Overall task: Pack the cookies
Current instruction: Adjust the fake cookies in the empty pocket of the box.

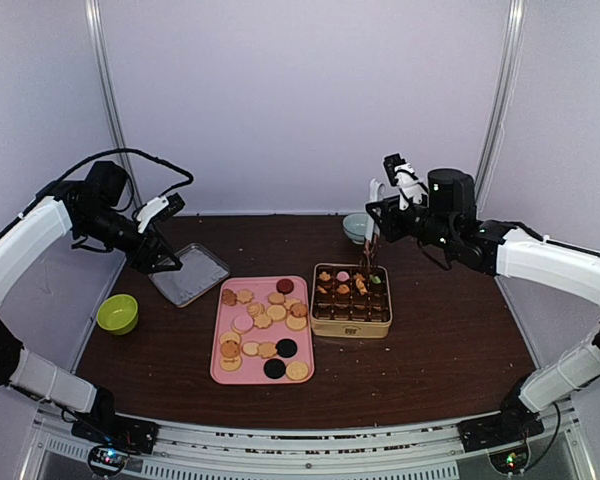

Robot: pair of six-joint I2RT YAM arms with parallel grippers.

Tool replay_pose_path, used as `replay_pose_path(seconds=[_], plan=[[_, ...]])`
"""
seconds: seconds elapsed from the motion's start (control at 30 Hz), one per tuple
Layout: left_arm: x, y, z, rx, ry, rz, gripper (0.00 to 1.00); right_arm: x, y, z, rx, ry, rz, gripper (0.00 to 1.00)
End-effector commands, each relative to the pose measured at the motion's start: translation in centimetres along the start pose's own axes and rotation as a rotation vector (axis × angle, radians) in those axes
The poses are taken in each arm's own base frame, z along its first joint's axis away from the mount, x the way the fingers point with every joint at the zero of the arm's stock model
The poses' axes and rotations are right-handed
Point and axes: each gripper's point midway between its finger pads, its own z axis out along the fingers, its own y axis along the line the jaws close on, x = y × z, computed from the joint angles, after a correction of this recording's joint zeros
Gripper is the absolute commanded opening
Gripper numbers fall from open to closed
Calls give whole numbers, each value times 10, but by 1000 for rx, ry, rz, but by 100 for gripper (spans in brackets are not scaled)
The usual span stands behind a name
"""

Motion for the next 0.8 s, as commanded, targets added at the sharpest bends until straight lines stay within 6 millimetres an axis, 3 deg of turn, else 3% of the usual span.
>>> replay_pose_path(seconds=[0.0,0.2,0.5,0.6,0.77], plan=[[-8,-4,-7,5,-34,24,63,-19,2,4,-1,-61,18,24],[-7,-3,-7,1,-30,22,62,-6,4,22,-7,-22,36,18],[-3,-4,-6,1,-19,24,62,24,-6,31,42,29,30,14],[-2,-4,-5,2,-17,23,62,21,-6,29,43,25,23,13],[-2,-4,-5,2,-18,23,62,-8,-1,16,2,-27,27,13]])
